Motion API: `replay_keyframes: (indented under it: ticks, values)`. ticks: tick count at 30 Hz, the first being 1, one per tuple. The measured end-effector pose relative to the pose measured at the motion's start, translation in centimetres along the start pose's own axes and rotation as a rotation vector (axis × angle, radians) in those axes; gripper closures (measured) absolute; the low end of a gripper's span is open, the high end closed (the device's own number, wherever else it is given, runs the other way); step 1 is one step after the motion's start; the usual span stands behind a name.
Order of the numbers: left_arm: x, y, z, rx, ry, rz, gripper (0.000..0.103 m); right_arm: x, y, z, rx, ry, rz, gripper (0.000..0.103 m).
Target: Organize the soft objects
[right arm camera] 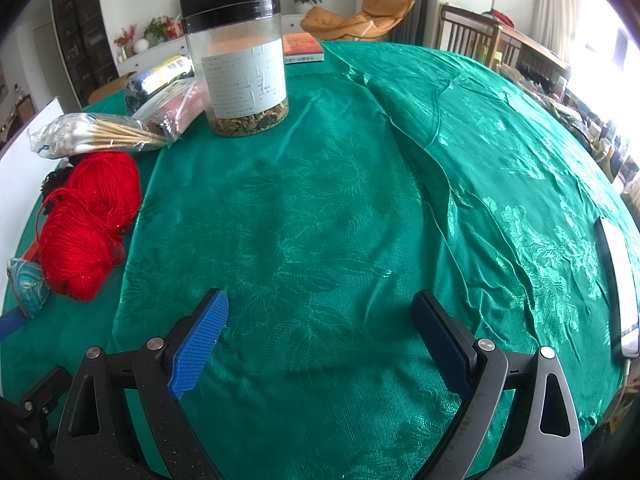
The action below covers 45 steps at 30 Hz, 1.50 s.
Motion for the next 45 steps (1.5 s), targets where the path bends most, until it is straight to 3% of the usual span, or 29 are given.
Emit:
replay_keyframes:
  ticks: [25,28,31,33,37,39,42,44,45]
  values:
    - [-0.1,-0.1,0.0,0.004,-0.002,0.008,0.000,0.0,0.1,0.0,0.000,0.001,-0.001,0.008]
    - [-0.6,-0.9,-0.4,-0.025,-0.019,0.057,0.000,0.0,0.1,0.0,0.000,0.000,-0.001,0.008]
    - [-0.8,-3.3,-1.1,-0.094,-0.013,0.033,0.000,0.0,0.1,0.0,0.000,0.001,-0.001,0.008]
    - [-0.3,-4.9,-0.7,-0.100,-0.011,0.000,0.000,0.0,0.1,0.0,0.000,0.000,-0.001,0.008]
    - [1.8,-6.0,1.5,-0.039,-0.035,-0.035,0.000,0.0,0.1,0.0,0.000,0.000,-0.001,0.008]
    - [2.4,-4.9,3.1,0.022,-0.067,-0.003,0.000,0.0,0.1,0.0,0.000,0.000,-0.001,0.008]
    - [2.6,-2.2,4.7,0.040,-0.135,0.043,0.001,0.0,0.1,0.0,0.000,0.001,-0.001,0.008]
    - [2.4,-0.6,5.2,0.039,-0.170,0.057,0.008,0.0,0.1,0.0,0.000,0.001,-0.001,0.008]
    - [2.5,0.1,5.0,0.013,-0.180,0.053,0.021,0.0,0.1,0.0,0.000,0.001,-0.001,0.008]
Point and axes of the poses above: each gripper's, at about its wrist camera, not at the fingertips, and y roughly the way its jaws point, z to its left, x to its top, the point moved 9 cm from there along y, roughly the way its jaws point, and after that the axes turned 14 degrees about y, right-handed, at the moved point
